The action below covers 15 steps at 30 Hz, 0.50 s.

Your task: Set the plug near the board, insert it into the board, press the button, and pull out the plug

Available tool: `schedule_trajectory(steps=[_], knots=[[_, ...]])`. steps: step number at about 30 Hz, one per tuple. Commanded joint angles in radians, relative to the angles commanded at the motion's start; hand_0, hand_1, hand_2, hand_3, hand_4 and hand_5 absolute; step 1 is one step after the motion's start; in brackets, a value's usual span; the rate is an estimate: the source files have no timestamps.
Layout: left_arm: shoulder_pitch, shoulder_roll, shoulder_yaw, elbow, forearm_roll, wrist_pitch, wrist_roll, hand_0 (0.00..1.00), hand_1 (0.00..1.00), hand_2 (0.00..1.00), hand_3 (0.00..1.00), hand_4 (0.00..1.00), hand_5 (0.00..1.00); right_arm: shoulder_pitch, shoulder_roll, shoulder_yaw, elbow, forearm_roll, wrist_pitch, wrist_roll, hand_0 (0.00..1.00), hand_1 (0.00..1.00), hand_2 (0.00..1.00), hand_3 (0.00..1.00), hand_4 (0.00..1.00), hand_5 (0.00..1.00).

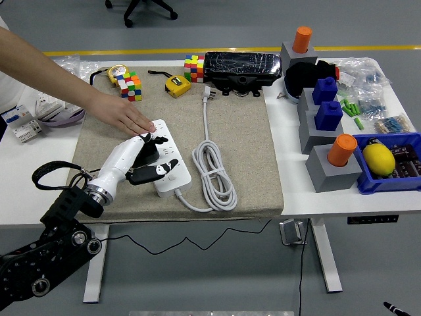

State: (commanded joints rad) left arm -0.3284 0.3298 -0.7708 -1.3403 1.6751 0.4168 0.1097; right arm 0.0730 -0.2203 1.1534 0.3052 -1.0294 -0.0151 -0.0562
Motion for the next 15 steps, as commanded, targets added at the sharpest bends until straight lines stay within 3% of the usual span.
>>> schedule_trajectory(steps=[9,13,14,15], knots=[[0.037,0.03,-0.053,-0.109,0.006,0.006,-0.003,0.771,0.748,0.71,0.722,0.804,0.516,-0.002,0.001,-0.001,0.0,-0.002,0.0,0.0,0.651,0.647,0.63,0.558,0.984,0.551],[0.063,0.048,-0.065,-0.194,0.012,-0.043,0.038,0.771,0.748,0.71,0.722,0.804,0.516,-0.001,0.001,0.0,0.001,-0.003,0.0,0.0,0.651,0.647,0.63,0.558,0.984,0.551],[0.066,0.052,-0.066,-0.213,0.015,-0.063,0.053,0.334,0.378,0.434,0.726,0.809,0.509,-0.001,0.0,0.001,0.001,-0.003,0.0,0.0,0.651,0.647,0.63,0.558,0.984,0.55],[0.071,0.058,-0.066,-0.237,0.026,-0.093,0.079,0.334,0.378,0.434,0.726,0.809,0.509,-0.001,0.001,0.002,0.0,-0.004,0.0,-0.001,0.651,0.647,0.63,0.558,0.984,0.55]])
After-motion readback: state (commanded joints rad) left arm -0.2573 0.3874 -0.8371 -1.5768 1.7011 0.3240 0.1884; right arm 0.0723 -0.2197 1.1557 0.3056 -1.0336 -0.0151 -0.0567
